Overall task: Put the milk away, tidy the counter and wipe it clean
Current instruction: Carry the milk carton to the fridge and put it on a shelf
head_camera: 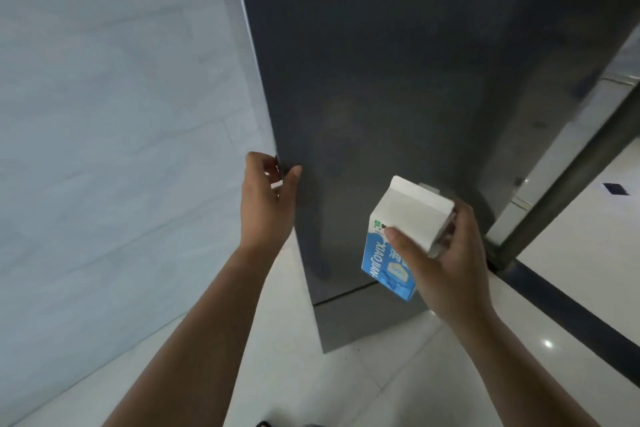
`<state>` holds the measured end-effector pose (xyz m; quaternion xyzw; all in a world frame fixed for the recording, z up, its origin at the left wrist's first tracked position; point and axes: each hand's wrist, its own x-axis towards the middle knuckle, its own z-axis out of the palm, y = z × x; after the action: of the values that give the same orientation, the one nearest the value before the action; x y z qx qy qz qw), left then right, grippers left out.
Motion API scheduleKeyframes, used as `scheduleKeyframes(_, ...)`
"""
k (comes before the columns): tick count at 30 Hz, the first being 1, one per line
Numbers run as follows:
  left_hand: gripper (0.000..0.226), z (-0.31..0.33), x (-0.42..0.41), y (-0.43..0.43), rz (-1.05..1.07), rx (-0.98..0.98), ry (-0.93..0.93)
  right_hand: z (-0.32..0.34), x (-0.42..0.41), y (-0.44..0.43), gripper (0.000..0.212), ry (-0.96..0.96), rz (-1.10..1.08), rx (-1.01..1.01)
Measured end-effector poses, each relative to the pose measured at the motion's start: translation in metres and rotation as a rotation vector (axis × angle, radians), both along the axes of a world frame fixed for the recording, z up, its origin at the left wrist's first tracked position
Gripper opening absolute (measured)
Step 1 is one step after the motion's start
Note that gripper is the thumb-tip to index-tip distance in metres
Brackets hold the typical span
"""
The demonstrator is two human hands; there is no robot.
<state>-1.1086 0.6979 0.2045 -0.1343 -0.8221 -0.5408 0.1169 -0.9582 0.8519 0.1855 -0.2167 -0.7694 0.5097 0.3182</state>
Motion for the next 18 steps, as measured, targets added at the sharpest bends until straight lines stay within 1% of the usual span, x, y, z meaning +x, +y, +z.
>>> scheduleKeyframes(3,0.014,-0.011,0.016,0.0,-0.02,-0.131,0.16,0.001,0.004,0.009,0.067,-0.015,0.051,0.004)
scheduleKeyframes(4,0.014,-0.017,0.022,0.0,-0.018,-0.152,0.152,0.002,0.004,0.011,0.068,-0.021,0.066,0.003)
scheduleKeyframes(5,0.017,-0.02,0.024,-0.001,0.016,-0.128,0.1,0.003,0.005,0.013,0.069,-0.022,0.081,0.002)
scheduleKeyframes(7,0.035,-0.016,0.019,-0.005,0.125,-0.052,0.007,0.003,0.005,0.014,0.07,-0.014,0.112,-0.008)
scheduleKeyframes(8,0.042,-0.01,0.014,-0.006,0.146,-0.037,-0.032,0.002,0.005,0.014,0.071,-0.015,0.123,-0.018)
scheduleKeyframes(10,0.051,0.005,0.005,-0.005,0.077,0.006,-0.102,-0.001,0.005,0.014,0.072,-0.038,0.134,-0.039)
scheduleKeyframes(12,0.053,0.015,0.001,0.003,-0.019,0.067,-0.134,-0.002,0.004,0.015,0.073,-0.057,0.138,-0.057)
scheduleKeyframes(15,0.047,0.015,0.004,0.016,0.019,0.114,-0.125,-0.002,0.002,0.015,0.073,-0.059,0.148,-0.068)
scheduleKeyframes(18,0.049,0.014,0.006,0.018,0.026,0.121,-0.066,0.002,-0.001,0.017,0.068,-0.034,0.156,-0.064)
